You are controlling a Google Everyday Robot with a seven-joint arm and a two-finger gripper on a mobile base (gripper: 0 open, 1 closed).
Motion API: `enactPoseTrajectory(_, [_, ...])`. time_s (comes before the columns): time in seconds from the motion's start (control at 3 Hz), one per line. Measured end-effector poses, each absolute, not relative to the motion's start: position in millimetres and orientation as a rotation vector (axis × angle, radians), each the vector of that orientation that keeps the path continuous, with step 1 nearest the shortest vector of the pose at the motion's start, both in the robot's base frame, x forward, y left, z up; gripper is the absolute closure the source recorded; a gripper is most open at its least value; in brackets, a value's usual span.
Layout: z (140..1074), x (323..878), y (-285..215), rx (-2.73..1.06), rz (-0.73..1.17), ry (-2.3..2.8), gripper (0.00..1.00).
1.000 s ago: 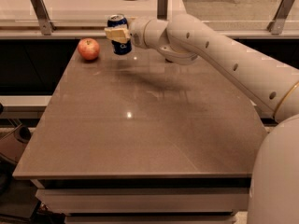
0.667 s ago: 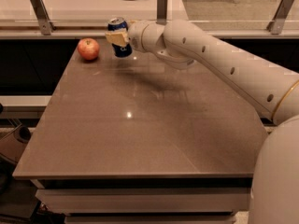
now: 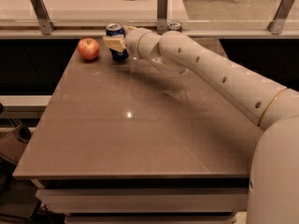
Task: Move pepsi can near apple
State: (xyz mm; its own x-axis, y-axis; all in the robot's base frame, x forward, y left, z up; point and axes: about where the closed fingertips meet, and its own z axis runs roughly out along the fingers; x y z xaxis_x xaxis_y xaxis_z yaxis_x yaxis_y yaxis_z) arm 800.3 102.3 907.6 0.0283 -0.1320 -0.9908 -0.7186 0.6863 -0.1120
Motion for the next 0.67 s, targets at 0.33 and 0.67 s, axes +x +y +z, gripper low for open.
enactPoseTrajectory(0.33, [899.7, 807.1, 106.0, -0.719, 0.531, 1.492, 1.00])
enactPoseTrajectory(0.67, [899.9, 806.1, 109.0, -0.722, 0.535, 1.492, 0.82])
